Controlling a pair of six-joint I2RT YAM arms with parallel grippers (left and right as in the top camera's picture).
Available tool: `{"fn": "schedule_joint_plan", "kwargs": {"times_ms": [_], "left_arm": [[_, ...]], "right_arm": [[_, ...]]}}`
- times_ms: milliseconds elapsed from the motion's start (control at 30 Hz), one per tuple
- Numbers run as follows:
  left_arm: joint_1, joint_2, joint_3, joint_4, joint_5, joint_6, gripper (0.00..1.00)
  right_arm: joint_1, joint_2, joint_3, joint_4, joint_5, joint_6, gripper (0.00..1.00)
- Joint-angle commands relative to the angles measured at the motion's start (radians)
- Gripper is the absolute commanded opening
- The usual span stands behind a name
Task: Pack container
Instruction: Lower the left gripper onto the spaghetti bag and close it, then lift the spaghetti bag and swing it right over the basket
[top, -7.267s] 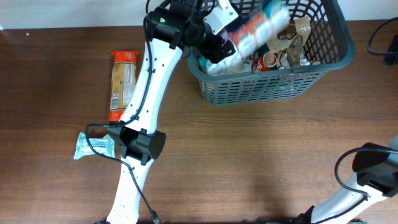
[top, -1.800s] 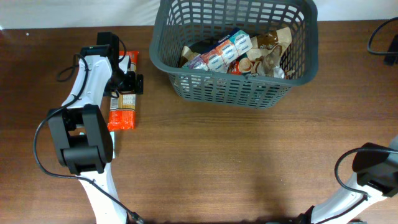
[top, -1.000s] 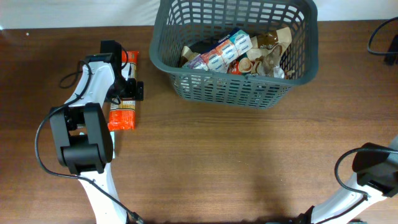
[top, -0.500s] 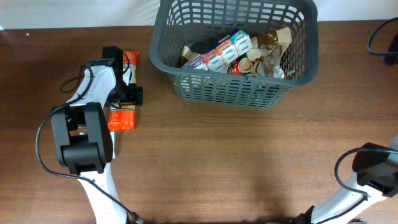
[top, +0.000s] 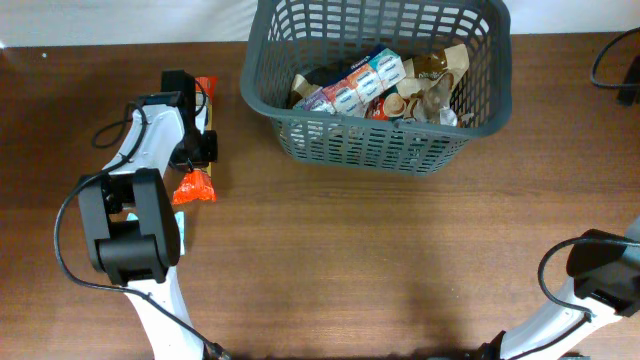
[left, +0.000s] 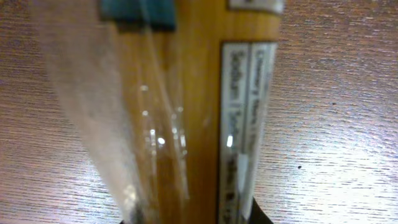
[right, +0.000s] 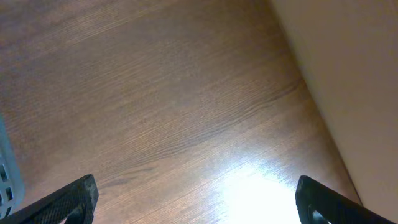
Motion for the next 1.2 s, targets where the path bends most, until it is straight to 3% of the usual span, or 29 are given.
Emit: {"fn": "schedule_joint_plan", "kwargs": {"times_ms": [0, 200, 633, 867, 1167], "left_arm": [[0.006, 0.037, 0.019, 0.011, 0.003, -0.018, 0.02], [0.013, 0.020, 0.199, -0.005, -0.069, -0.097, 0.02], [0.024, 0.008, 0.859, -0.214, -0.067, -0.056, 0.02], [-0.099, 0.008, 1.104, -0.290, -0.016, 0.042, 0.02], [-0.348, 0.008, 1.285, -0.287, -0.147, 0.169, 0.02]], "right_arm": [[-0.004, -0.008, 0.002, 0.002, 0.009, 0.006, 0.99], [-0.004, -0.008, 0.002, 0.002, 0.009, 0.006, 0.99], [-0.004, -0.008, 0.002, 0.003, 0.009, 0.006, 0.99], [-0.004, -0.008, 0.002, 0.002, 0.009, 0.006, 0.99], [-0.004, -0.008, 0.002, 0.003, 0.009, 0.006, 0.99]]}}
